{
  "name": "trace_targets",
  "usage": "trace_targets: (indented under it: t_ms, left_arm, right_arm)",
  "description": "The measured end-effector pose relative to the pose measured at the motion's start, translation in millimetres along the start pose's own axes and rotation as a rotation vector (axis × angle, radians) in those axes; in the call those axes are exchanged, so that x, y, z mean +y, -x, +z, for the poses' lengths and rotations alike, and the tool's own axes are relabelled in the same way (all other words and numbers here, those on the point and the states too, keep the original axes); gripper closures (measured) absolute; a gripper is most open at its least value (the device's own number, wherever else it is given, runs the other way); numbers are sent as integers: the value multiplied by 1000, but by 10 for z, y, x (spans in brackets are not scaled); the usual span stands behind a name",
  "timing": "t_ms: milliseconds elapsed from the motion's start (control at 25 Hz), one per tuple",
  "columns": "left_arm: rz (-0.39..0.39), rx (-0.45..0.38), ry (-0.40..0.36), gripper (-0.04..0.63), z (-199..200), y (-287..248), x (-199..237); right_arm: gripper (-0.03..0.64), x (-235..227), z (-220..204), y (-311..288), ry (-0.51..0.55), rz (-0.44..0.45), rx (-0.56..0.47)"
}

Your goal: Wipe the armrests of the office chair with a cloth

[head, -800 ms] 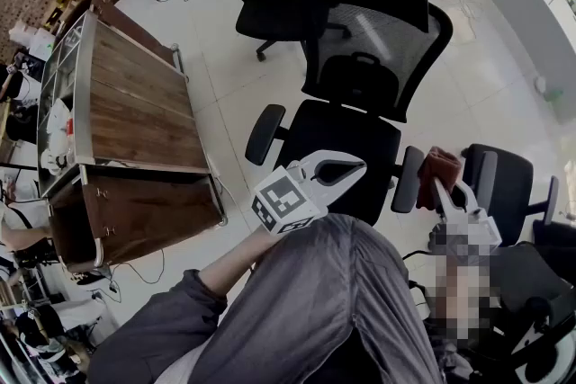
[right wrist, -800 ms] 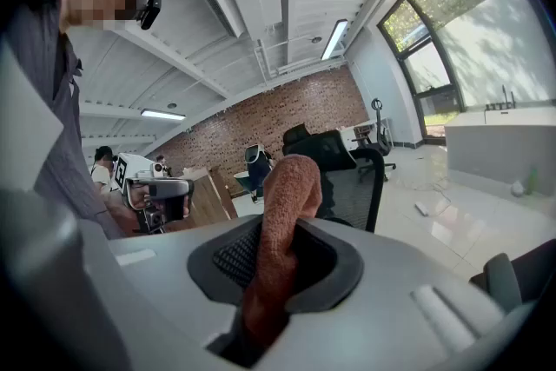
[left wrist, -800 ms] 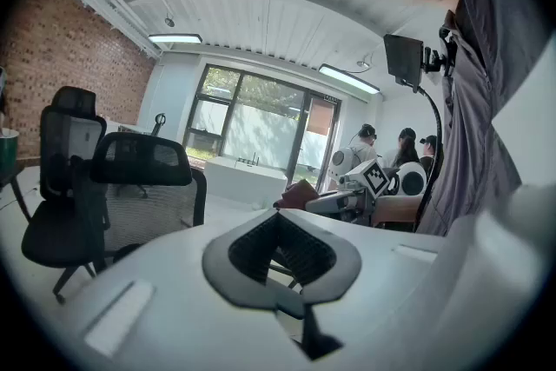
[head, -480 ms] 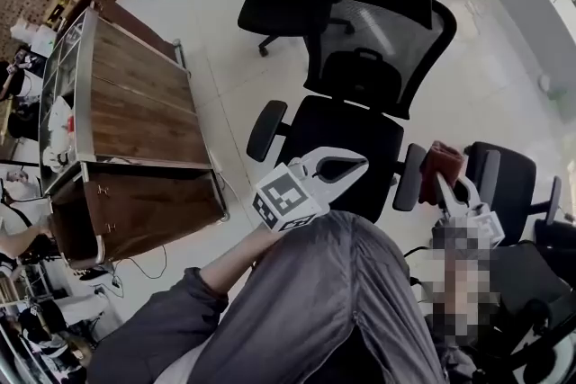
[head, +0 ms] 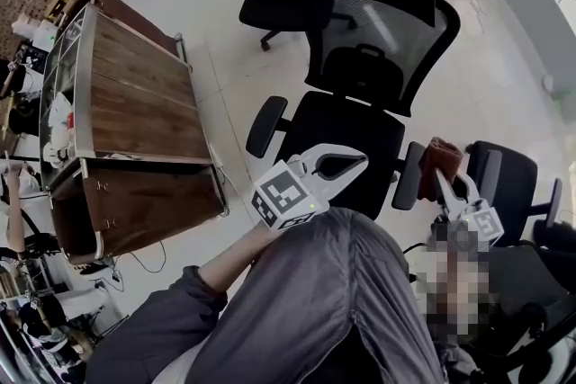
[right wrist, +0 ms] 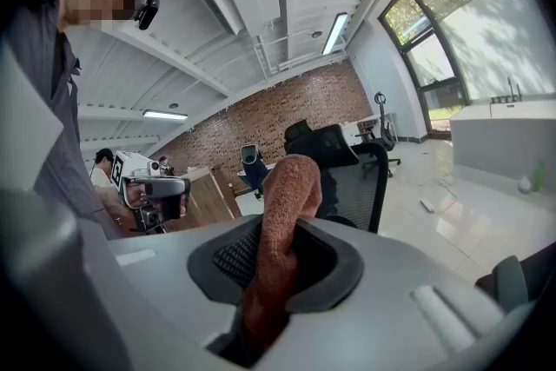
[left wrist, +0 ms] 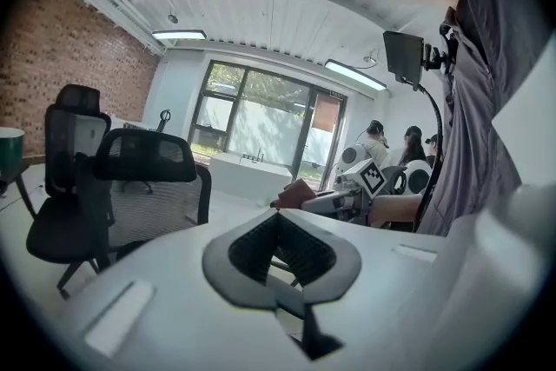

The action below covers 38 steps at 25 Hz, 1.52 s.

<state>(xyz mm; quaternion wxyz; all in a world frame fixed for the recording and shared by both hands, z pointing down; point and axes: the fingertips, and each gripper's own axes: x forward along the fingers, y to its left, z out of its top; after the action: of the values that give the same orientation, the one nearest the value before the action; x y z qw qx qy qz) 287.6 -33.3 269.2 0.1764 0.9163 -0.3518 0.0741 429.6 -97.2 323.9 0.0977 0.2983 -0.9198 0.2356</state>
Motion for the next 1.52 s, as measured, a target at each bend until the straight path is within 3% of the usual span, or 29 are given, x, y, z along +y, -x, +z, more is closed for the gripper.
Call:
trace_targets:
  t_ms: [200, 400, 680, 960, 1200, 1520]
  left_arm:
    - [10, 3, 10, 580, -11, 50, 26]
    - [25, 13, 35, 580, -44, -20, 17]
    - [59, 61, 71, 580, -154, 17, -2]
    - [126, 148, 107, 580, -594, 117, 76]
    - [140, 162, 141, 580, -732, 258, 35]
    - [89, 164, 139, 580, -814, 269, -58]
  right_arm:
    - [552, -52, -83, -70, -7, 0, 10]
    - [552, -434, -349, -144, 13, -31, 78]
    - [552, -1304, -1146, -651, 70, -77, 298]
    - [553, -1674, -1926, -1168, 200, -62, 533]
    - [552, -1547, -2445, -1146, 308, -38, 688]
    - [552, -760, -2960, -538, 245, 28, 716]
